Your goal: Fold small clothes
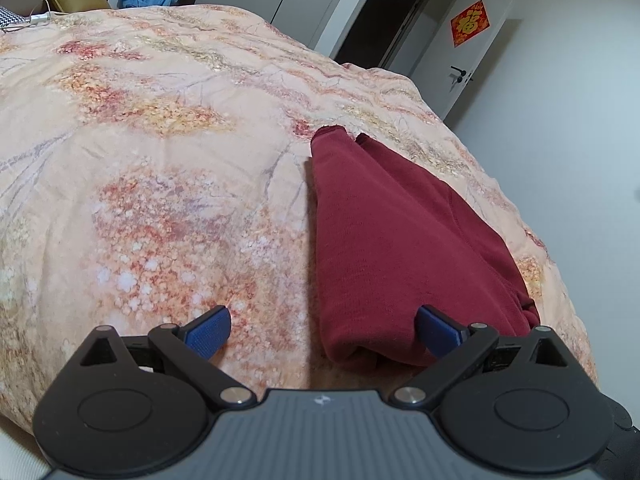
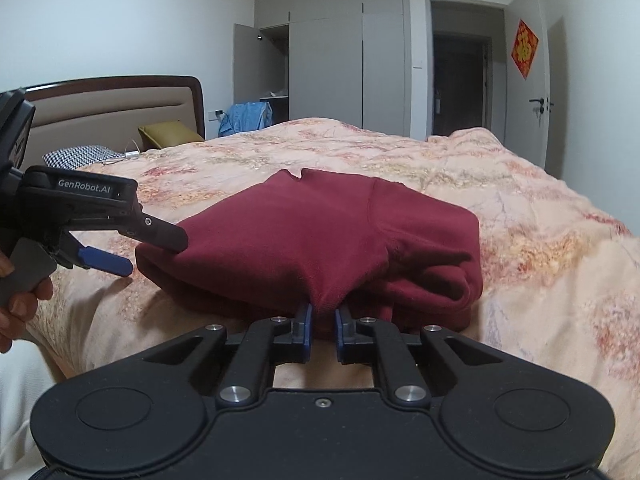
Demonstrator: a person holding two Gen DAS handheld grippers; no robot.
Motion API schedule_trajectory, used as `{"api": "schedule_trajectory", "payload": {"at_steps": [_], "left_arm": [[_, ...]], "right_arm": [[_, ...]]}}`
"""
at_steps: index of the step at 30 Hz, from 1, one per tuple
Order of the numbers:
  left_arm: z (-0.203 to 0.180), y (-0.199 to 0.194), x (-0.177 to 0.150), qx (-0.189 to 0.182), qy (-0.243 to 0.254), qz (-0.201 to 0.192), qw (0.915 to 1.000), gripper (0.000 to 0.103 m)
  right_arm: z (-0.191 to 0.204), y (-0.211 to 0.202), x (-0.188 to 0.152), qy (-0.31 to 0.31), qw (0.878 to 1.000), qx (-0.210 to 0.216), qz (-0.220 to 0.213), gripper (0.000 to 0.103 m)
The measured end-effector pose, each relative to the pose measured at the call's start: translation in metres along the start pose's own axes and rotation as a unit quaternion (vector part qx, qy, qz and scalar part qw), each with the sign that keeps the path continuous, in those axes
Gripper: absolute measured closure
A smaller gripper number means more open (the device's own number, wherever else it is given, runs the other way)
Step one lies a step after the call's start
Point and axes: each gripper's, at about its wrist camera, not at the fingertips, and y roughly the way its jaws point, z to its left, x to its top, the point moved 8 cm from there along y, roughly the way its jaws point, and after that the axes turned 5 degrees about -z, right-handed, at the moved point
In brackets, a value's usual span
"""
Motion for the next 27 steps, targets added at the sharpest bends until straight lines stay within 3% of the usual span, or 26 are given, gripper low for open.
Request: {"api": "schedule_trajectory", "payload": {"at_steps": [2, 5, 8, 10, 14, 16, 20, 23, 27], "left_arm": [[0.0, 0.001, -0.001, 0.001, 0.0, 0.001, 1.0, 0.002], [0.001, 0.001, -0.002, 0.003, -0.002, 0.001, 1.0, 0.002], [0.003, 0.001, -0.001, 0.004, -0.003, 0.001, 1.0, 0.002], [0.003, 0.002, -0.001, 0.004, -0.004, 0.002, 1.0, 0.002], [0.004, 0.005, -0.003, 0.005, -0.004, 0.004, 1.0, 0.001], [0.004, 0.006, -0.004, 0.005, -0.004, 0.005, 1.0, 0.001], [0.004, 0.007, -0.005, 0.005, -0.002, 0.006, 1.0, 0.001], [0.005, 0.008, -0.005, 0.004, -0.002, 0.007, 1.0, 0.001], [0.005, 0.009, -0.004, 0.003, -0.002, 0.007, 1.0, 0.0]], "right_arm": [[0.0, 0.0, -0.001, 0.001, 1.0, 0.0, 0.0, 0.09], [-0.003, -0.002, -0.001, 0.015, 1.0, 0.005, 0.003, 0.079], [-0.011, -0.006, -0.003, 0.035, 0.999, 0.006, 0.008, 0.062], [-0.016, -0.01, -0.003, 0.05, 0.999, 0.01, 0.007, 0.037], [-0.025, -0.02, -0.002, 0.077, 0.997, 0.025, -0.003, 0.019], [-0.031, -0.023, 0.002, 0.085, 0.996, 0.017, -0.013, 0.006], [-0.054, -0.02, 0.014, 0.117, 0.992, -0.018, -0.04, 0.001], [-0.083, -0.004, 0.022, 0.148, 0.985, -0.084, -0.03, 0.001], [-0.124, 0.022, 0.029, 0.199, 0.964, -0.177, 0.004, 0.001]]}}
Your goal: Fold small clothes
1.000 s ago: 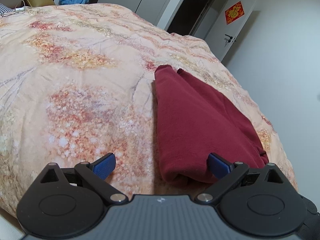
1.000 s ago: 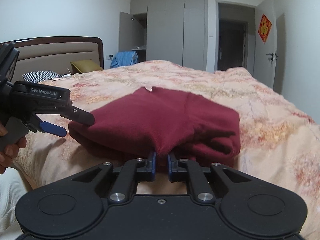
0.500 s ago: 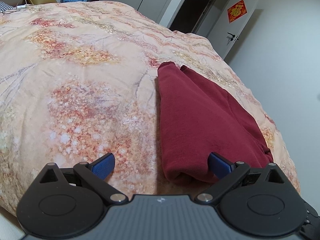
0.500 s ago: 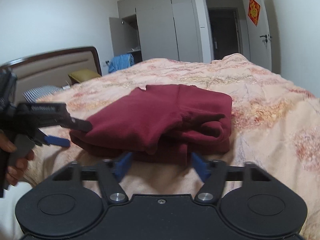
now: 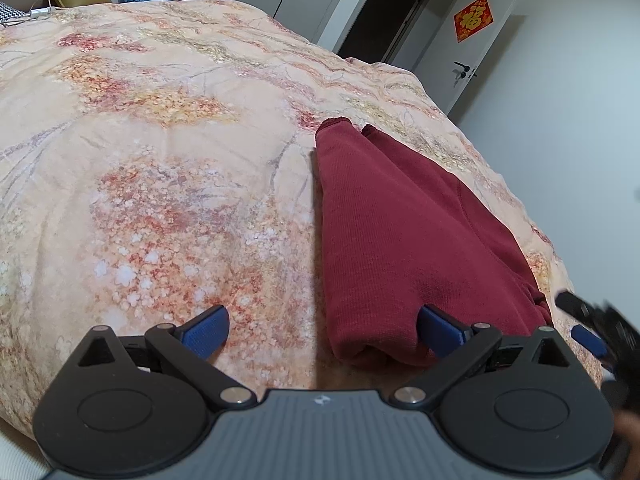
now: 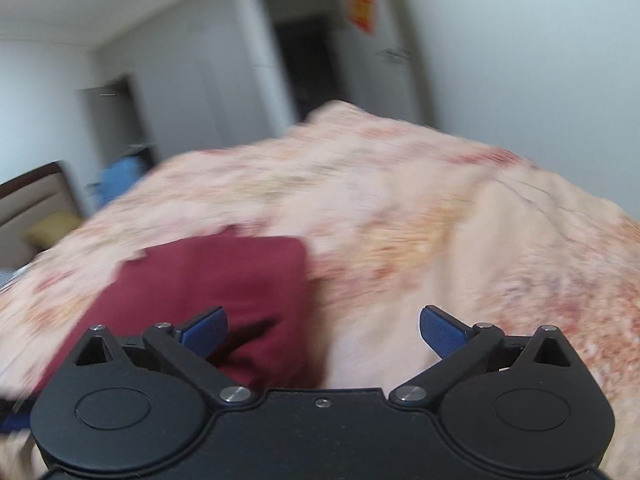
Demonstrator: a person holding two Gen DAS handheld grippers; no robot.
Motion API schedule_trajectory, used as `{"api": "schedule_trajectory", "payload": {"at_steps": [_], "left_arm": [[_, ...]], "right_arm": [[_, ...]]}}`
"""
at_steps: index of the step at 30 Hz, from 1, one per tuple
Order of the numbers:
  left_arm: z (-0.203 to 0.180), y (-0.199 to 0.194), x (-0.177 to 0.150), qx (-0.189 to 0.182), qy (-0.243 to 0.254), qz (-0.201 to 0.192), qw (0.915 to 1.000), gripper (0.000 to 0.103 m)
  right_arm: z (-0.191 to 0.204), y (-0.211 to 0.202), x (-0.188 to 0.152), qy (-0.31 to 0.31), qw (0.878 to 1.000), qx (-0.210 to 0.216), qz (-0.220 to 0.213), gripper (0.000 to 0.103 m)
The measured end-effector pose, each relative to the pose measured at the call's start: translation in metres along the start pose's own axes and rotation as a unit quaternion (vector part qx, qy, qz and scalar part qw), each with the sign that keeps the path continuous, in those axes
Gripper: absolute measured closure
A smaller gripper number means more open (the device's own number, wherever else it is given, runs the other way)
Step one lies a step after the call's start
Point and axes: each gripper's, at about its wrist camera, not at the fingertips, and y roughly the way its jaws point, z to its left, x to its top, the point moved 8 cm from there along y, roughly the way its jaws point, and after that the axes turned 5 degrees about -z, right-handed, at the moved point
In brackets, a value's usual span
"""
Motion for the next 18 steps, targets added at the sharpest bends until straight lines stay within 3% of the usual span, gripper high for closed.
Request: {"api": "schedule_trajectory", "payload": {"at_steps": [3, 8, 18], "left_arm": [[-0.001, 0.001, 0.0, 0.002, 0.001, 0.001, 1.0, 0.0], [-0.001, 0.002, 0.0, 0.002, 0.002, 0.002, 1.0, 0.0], [-0.001, 0.002, 0.0, 0.002, 0.005, 0.001, 1.0, 0.0]], "right_arm": [[-0.007, 0.022, 0.009, 0.019, 0.999, -0.026, 0.006, 0.001], [-0.014, 0.042, -0.003, 0.026, 0.998, -0.023, 0.054, 0.001], [-0.017, 0.004, -0.04, -0.053, 0.997, -0.008, 0.055, 0.001]]}}
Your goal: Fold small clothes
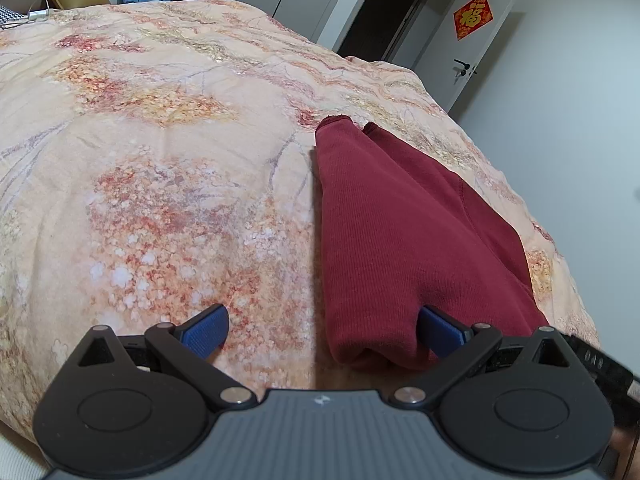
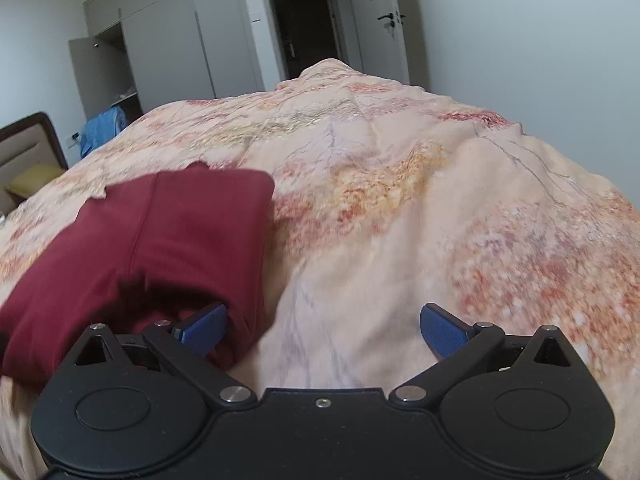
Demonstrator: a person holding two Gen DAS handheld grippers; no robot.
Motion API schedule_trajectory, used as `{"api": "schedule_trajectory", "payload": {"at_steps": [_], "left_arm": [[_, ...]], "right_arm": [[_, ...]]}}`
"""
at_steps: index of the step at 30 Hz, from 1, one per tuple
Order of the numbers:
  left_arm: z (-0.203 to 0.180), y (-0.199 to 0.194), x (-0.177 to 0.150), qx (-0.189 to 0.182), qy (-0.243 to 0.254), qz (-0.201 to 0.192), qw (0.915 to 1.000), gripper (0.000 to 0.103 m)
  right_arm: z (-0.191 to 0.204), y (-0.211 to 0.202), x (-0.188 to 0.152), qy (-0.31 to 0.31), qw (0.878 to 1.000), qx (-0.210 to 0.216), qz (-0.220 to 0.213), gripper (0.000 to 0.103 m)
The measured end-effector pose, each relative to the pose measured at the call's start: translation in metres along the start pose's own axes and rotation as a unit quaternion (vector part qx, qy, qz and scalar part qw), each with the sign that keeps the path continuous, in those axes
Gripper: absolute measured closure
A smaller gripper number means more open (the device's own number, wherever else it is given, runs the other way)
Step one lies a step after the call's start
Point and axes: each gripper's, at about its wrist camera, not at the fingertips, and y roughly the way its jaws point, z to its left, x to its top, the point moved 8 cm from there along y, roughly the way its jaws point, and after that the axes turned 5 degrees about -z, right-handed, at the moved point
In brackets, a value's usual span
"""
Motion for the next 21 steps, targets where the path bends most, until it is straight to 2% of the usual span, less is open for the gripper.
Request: {"api": "schedule_trajectory", "payload": {"at_steps": [6, 12, 15, 19, 21], "left_arm": [[0.0, -0.001, -0.001, 0.0, 0.0, 0.0, 1.0, 0.0], [0.0, 0.0, -0.001, 0.0, 0.0, 0.0, 1.0, 0.0], [0.0, -0.001, -0.002, -0.001, 0.0, -0.001, 1.0, 0.0], [0.0, -0.001, -0.002, -0.002, -0.001, 0.0, 1.0, 0.0], [0.0, 0.0, -0.003, -0.003, 0.001, 0.0, 1.0, 0.0]], "right_arm": [[-0.002, -0.008, 0.001, 0.026, 1.0, -0.003, -0.009, 0.001], [-0.006, -0.013, 0.024, 0.068, 0.997, 0.004, -0.047, 0.001], [-0.005, -0.003, 0.029, 0.073, 0.996, -0.008, -0.042, 0.001], [0.001, 0.006, 0.013, 0.082, 0.996, -0.003, -0.021, 0.001], [0.006, 0.007, 0.002, 0.053, 0.998, -0.016, -0.025, 0.0]]}}
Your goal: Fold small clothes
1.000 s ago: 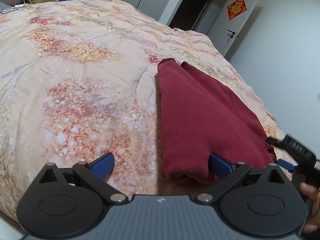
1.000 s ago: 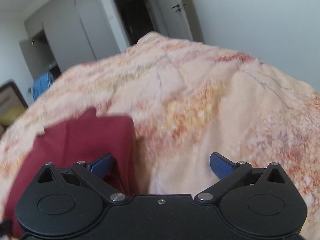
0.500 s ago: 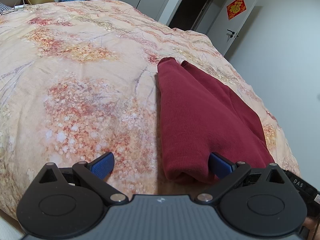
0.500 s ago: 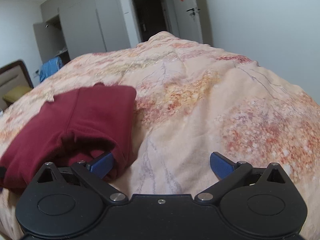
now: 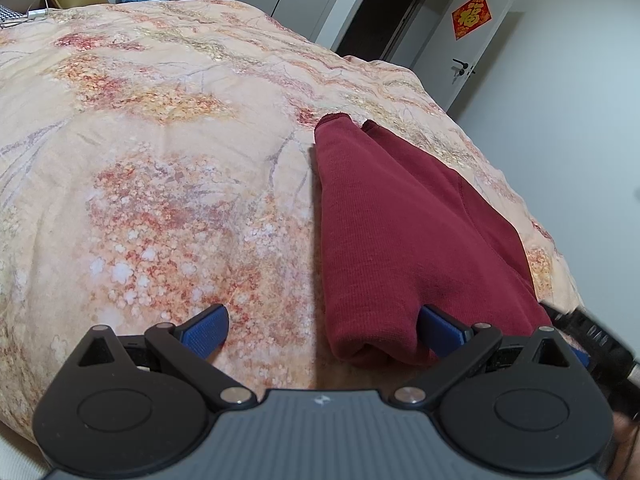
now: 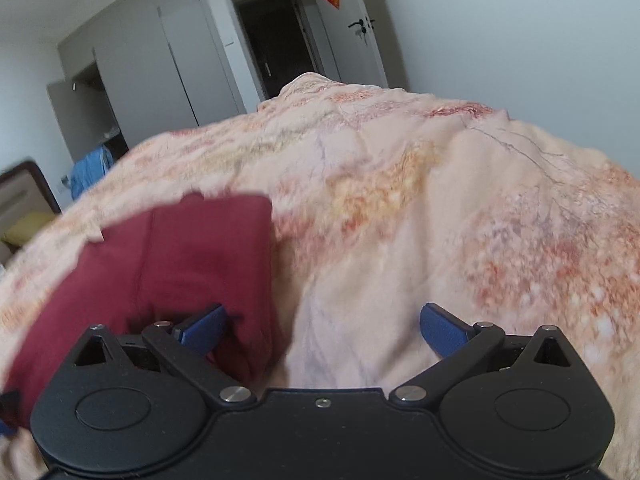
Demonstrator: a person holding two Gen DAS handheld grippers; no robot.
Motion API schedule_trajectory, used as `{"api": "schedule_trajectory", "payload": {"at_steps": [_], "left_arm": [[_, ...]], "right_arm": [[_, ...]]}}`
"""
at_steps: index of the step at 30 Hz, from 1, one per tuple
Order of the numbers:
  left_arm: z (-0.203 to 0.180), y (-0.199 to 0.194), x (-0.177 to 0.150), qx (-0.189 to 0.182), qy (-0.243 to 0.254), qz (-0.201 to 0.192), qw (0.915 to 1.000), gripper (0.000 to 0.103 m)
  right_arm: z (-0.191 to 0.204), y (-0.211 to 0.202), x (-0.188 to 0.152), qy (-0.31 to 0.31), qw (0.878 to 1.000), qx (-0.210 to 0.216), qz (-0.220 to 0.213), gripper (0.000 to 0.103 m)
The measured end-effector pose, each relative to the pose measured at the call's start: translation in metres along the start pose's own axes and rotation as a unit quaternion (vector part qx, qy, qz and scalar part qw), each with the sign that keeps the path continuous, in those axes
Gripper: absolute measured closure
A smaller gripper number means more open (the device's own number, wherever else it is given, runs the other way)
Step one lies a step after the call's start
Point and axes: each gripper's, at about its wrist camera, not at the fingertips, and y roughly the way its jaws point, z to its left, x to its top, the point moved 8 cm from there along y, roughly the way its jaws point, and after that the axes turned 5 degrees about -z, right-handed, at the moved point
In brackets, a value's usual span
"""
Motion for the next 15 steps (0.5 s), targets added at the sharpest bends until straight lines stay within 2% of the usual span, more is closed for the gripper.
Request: {"api": "schedule_trajectory", "payload": {"at_steps": [3, 6, 10, 15], "left_arm": [[0.001, 0.0, -0.001, -0.002, 0.003, 0.0, 1.0, 0.0], [0.002, 0.001, -0.002, -0.003, 0.005, -0.001, 1.0, 0.0], [0.003, 0.001, -0.002, -0.006, 0.007, -0.003, 1.0, 0.0], [0.004, 0.003, -0.002, -0.009, 0.008, -0.004, 0.9999, 0.0]], "right_arm": [[0.007, -0.006, -0.012, -0.053, 0.998, -0.011, -0.019, 0.001], [0.007, -0.011, -0.016, -0.06, 0.998, -0.008, -0.024, 0.0], [0.0, -0.017, -0.008, -0.02, 1.0, 0.01, -0.022, 0.0], [-0.012, -0.018, 0.019, 0.05, 0.998, 0.01, -0.045, 0.0]]}}
